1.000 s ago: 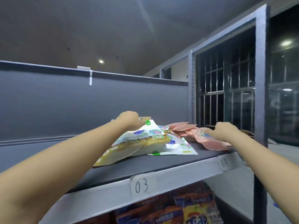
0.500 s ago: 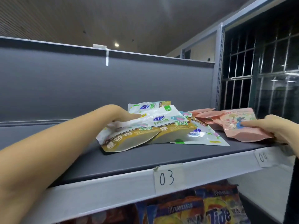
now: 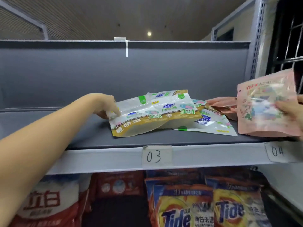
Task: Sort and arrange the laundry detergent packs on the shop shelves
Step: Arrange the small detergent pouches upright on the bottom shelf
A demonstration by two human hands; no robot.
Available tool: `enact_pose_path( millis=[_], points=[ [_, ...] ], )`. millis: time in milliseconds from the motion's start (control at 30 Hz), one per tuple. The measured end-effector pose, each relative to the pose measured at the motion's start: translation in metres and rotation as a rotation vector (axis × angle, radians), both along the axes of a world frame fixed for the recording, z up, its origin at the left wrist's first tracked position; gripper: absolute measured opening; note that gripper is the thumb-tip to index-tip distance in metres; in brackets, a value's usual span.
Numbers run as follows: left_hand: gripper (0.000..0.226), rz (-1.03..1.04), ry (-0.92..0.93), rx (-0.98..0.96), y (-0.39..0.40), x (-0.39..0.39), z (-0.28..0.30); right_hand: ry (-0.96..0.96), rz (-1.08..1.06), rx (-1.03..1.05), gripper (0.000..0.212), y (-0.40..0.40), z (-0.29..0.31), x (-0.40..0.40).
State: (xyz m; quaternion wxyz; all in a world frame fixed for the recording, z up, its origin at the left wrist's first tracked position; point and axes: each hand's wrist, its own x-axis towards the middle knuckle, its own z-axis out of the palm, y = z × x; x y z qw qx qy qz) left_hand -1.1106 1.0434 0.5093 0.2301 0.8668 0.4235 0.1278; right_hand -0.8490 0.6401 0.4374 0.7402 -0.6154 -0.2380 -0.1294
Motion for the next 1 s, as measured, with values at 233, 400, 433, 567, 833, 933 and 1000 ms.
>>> enact_pose_path(
  millis=[233,400,433,567,833,933,1000],
  points=[
    [0.006,-0.172,-0.886,-0.375,-0.045,-0.045,0.009,-0.091,0.258,0.224,0.023,0.028,0.025,-0.088],
    [0.008,-0.203,-1.388,-0.298,-0.097,-0.083,-0.005,-0.09,0.507,0.288,0.025,0.058,0.005,-0.133],
    [0.008,-0.229,-1.478,-0.28,-0.106,-0.093,-0.009,-0.072,0.551,0.295,0.027,0.066,0.001,-0.143],
    [0.015,-0.234,-1.647,-0.116,-0.138,-0.14,-0.016,-0.054,0.729,0.327,0.021,0.098,-0.008,-0.188],
    [0.015,-0.179,-1.591,-0.154,-0.156,-0.216,-0.067,0.051,1.032,0.365,0.015,0.144,-0.044,-0.286],
    [0.013,-0.115,-1.527,-0.189,-0.143,-0.239,-0.1,0.156,1.073,0.313,0.013,0.159,-0.073,-0.319],
    [0.011,-0.064,-1.417,-0.216,-0.132,-0.256,-0.125,0.21,1.059,0.227,0.013,0.165,-0.096,-0.341]
  ],
)
